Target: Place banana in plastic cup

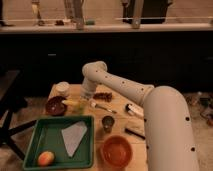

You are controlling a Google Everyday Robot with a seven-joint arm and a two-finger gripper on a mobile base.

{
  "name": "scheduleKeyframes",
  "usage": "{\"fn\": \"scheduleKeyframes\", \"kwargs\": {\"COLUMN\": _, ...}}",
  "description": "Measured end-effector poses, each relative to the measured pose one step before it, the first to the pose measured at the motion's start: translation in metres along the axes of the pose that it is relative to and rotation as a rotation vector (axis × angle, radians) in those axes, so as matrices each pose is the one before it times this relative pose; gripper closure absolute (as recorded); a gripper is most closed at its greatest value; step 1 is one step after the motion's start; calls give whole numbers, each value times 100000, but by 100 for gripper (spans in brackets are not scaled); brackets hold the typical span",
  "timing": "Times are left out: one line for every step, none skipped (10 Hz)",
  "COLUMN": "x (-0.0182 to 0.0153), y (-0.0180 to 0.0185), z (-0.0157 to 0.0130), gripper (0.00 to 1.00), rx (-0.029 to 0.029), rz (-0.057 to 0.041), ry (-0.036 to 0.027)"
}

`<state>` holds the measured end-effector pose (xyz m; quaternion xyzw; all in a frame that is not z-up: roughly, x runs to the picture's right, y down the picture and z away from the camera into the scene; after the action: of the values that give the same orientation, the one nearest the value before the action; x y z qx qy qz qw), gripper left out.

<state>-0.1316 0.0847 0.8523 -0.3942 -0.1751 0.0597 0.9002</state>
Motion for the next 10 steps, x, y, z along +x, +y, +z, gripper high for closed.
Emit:
{"fn": "scheduleKeyframes", "kwargs": {"x": 207, "y": -447, "z": 147, "gripper": 100, "rx": -42, "rz": 847, "ry": 520}}
{"fn": "scheduleKeyframes", "kwargs": {"x": 171, "y": -262, "z": 215, "gripper": 99, "rx": -322, "rz": 669, "ry": 458}}
{"fn": "scheduleKeyframes", "kwargs": {"x": 209, "y": -243, "z": 283, "gripper": 98, "rx": -553, "rz": 790, "ry": 300}}
{"fn": "scheduleKeyframes", "kwargs": {"x": -36, "y": 45, "z": -9, "gripper": 98, "rx": -168, "rz": -65, "ry": 91}}
{"fn": "scheduleKeyframes", "kwargs": {"x": 70, "y": -5, "z": 14, "gripper": 98, "rx": -18, "rz": 77, "ry": 59}}
{"fn": "scheduleKeyframes", "kwargs": {"x": 80, "y": -20, "z": -39, "gripper": 98, "rx": 62, "rz": 128, "ry": -30}}
{"fn": "scheduleKeyframes", "kwargs": {"x": 15, "y": -3, "z": -11, "gripper": 98, "rx": 10, "rz": 34, "ry": -17}}
{"fn": "scheduleKeyframes", "kwargs": {"x": -2, "y": 1, "z": 11, "gripper": 98, "rx": -4, "rz": -18, "ry": 26}}
{"fn": "scheduleKeyframes", "kwargs": {"x": 2, "y": -6, "z": 10, "gripper": 98, "rx": 14, "rz": -17, "ry": 39}}
{"fn": "scheduleKeyframes", "kwargs": {"x": -9, "y": 2, "z": 0, "gripper": 98, "rx": 0, "rz": -12, "ry": 1}}
